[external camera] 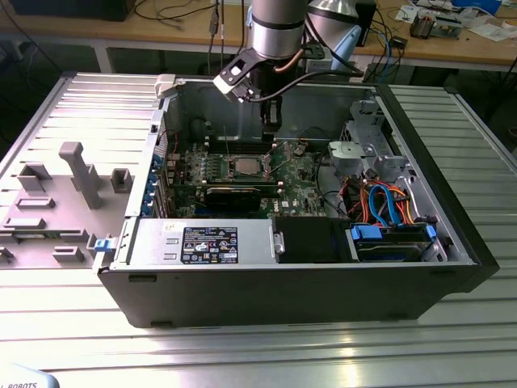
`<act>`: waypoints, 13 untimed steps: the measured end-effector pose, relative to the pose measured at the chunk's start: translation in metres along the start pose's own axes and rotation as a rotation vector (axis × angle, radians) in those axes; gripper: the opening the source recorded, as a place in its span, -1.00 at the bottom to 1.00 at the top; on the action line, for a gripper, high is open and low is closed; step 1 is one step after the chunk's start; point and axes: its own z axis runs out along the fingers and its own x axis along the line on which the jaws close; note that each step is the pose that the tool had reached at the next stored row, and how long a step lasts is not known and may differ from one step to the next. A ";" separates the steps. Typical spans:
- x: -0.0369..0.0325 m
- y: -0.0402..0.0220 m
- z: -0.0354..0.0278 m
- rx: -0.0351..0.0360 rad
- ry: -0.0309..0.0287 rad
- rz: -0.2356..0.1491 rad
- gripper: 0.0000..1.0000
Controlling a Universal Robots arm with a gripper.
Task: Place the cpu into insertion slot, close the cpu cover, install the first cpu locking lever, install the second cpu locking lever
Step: 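Close the cpu cover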
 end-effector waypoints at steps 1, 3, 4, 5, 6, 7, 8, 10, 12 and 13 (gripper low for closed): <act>0.0000 0.0009 0.0000 0.0000 0.0000 0.000 -0.79; 0.0000 0.0016 0.0000 0.0001 0.0000 0.000 -0.79; 0.0000 0.0022 0.0001 0.0000 0.0000 0.000 -0.79; 0.0000 0.0026 0.0001 0.0000 0.0000 0.000 -0.79; 0.0000 0.0031 0.0001 0.0000 0.0000 0.000 -0.79; 0.0000 0.0035 0.0001 0.0000 0.0000 0.000 -0.79; 0.0000 0.0039 0.0001 0.0000 0.0000 0.000 -0.79; 0.0000 0.0047 0.0001 0.0001 0.0000 0.000 -0.79; 0.0000 0.0062 0.0002 0.0000 0.0000 0.000 -0.79; 0.0000 0.0068 0.0002 0.0000 0.0000 0.000 -0.79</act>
